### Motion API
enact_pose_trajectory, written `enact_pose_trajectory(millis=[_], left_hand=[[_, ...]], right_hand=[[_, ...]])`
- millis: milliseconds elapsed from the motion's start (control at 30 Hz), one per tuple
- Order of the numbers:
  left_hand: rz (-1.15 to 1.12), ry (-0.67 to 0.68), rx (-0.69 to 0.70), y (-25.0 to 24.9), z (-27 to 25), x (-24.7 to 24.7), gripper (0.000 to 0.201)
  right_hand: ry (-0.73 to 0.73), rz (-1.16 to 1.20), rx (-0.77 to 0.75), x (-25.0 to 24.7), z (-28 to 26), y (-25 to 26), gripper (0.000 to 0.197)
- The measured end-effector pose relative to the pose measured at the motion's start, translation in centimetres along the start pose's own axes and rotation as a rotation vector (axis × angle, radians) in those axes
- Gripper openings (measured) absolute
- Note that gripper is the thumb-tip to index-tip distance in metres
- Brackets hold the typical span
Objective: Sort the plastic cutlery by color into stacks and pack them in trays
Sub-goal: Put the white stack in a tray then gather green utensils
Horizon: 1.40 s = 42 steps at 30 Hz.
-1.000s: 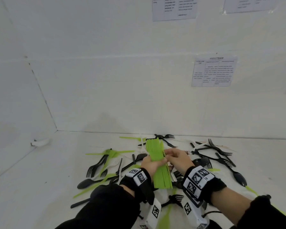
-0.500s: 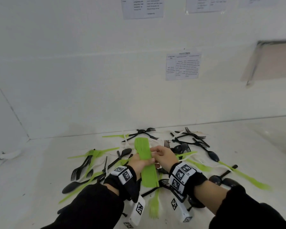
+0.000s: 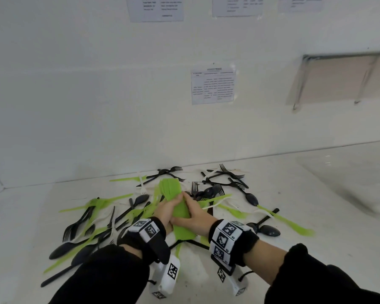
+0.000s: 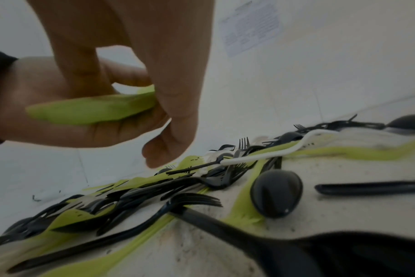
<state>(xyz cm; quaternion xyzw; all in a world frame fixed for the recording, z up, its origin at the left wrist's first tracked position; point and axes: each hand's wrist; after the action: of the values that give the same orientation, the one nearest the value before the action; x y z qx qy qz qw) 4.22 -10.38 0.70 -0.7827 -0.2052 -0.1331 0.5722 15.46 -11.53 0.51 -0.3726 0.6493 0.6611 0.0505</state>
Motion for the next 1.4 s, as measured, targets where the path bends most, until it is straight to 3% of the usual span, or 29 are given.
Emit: enact_pose_trajectory(millis=[133,267,433,567,633,800,933,1100,1233,1300,1400], left_hand=[[0.026,-0.049,-0.016,1.3,0.2,1.5,0.033],[0.010,-0.084,-0.013,1.9,-0.3,3.1,0.032],[-0.002,-0.115,0.027,1.0,-1.1,4.9,0.016],[-0.116,-0.096,0.050,0.3,-2.1,6.0,0.022],[-0.153,-0.091,0.041,0.6,-2.6,6.2,0.024],[-0.074,-0.103,0.088,3.0,-4.0,6.8,0.016],[-0.044,-0.097,0.049,6.1,-3.7,7.0,0.029],[0.010,-0.201,0.075,9.8,-1.9,8.2,0.030],[0.048,-0.154,0.111,11.0,-1.1,9.2,0.023],[0.066,-0.114,0.111,10.8,-1.0,9.7,0.020],[0.088,-0.070,0.086,10.9,-0.6,9.8,0.022]], right_hand=[[-0.021,-0.085,0.003,-1.5,-1.7,0.3,0.090],[0.055,-0.087,-0.007,-3.3,-2.5,0.0,0.092],[0.057,-0.124,-0.060,-6.4,-2.4,0.7,0.075],[0.082,-0.054,-0.156,-6.9,-3.0,0.9,0.084],[0.025,-0.035,-0.172,-6.2,-3.2,0.1,0.088],[0.003,0.020,-0.171,-5.2,-4.0,-2.4,0.086],[0.030,-0.031,-0.143,-5.7,-5.2,-5.0,0.078],[0.081,-0.079,-0.118,-6.1,-6.3,-7.3,0.090],[0.119,0.035,-0.102,-7.0,-6.4,-8.7,0.092],[0.122,0.115,-0.086,-7.6,-6.4,-9.6,0.086],[0.064,0.181,-0.039,-8.5,-6.5,-10.5,0.061]])
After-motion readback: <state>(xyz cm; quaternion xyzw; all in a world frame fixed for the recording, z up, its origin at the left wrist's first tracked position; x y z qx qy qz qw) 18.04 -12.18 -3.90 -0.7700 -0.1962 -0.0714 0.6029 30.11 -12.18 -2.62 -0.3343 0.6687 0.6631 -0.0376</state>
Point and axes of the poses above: each hand's wrist, its own z-axis towards the middle knuckle, its own x-axis out of the palm, y = z × x, and after that the axes turned 8 degrees about -z, right-handed
